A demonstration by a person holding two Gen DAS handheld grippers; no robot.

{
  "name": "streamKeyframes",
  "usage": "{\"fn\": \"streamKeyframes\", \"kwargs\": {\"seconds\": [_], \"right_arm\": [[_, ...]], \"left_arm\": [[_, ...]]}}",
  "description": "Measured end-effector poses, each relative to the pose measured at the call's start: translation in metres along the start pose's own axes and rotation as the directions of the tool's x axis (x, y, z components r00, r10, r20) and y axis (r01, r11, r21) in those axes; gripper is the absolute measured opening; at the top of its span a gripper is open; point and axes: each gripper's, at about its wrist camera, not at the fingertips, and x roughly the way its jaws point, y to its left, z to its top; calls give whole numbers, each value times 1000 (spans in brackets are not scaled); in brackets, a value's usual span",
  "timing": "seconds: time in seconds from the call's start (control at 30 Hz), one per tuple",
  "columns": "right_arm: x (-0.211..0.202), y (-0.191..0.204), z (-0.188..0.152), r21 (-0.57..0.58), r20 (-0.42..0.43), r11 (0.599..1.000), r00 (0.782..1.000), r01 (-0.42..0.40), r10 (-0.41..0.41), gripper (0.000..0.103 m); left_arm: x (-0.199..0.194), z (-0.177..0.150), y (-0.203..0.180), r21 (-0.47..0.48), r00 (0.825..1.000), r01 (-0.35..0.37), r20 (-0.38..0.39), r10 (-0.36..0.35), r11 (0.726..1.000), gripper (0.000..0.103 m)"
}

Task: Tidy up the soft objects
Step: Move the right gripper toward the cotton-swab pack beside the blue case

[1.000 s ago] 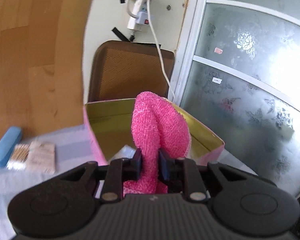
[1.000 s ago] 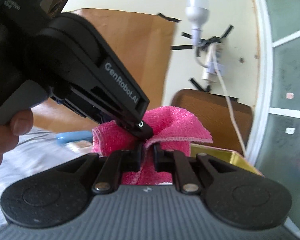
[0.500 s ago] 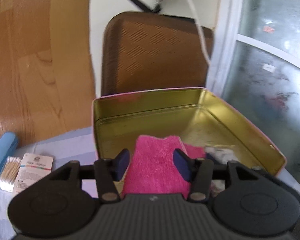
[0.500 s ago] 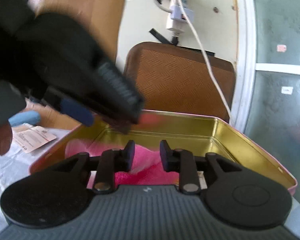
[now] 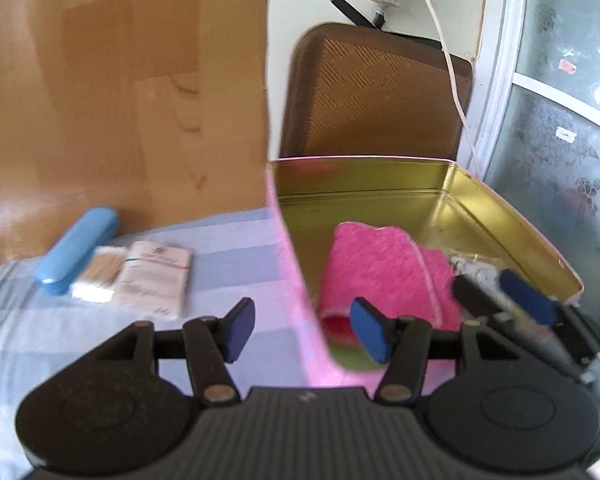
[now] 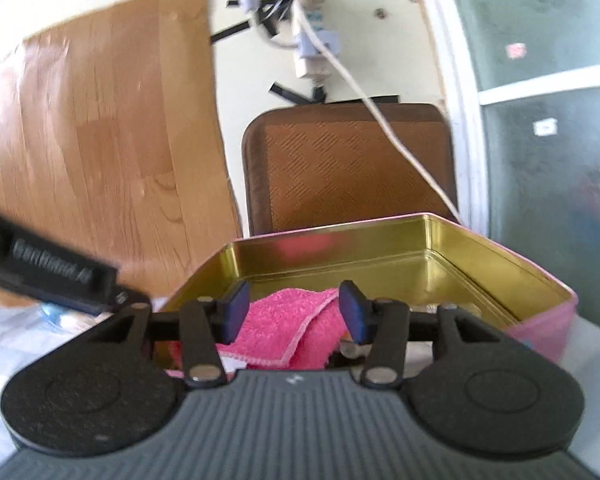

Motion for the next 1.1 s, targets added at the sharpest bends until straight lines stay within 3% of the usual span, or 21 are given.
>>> {"fn": "streamKeyframes", "kwargs": {"seconds": [0.2,0.4,0.67,1.1], "right_arm": [[-50,4,-5,77,14,997,1000,-1,0,53],[-77,18,-15,109,-42,994,999,-2,7,53],[-81,47,-23,93,-133,995,990,-28,41,53],[-71,120,-44,-26,-250,987,957,-157,146,53]], "left_arm": [[-28,-31,15,24,998,-64,19,64,998,56],[-39,-59,43,-13,995,-100,-13,100,995,56],[-44,-90,83,-49,987,-153,-47,151,987,58],[-51,-117,157,-162,973,-228,-77,218,960,61]]}}
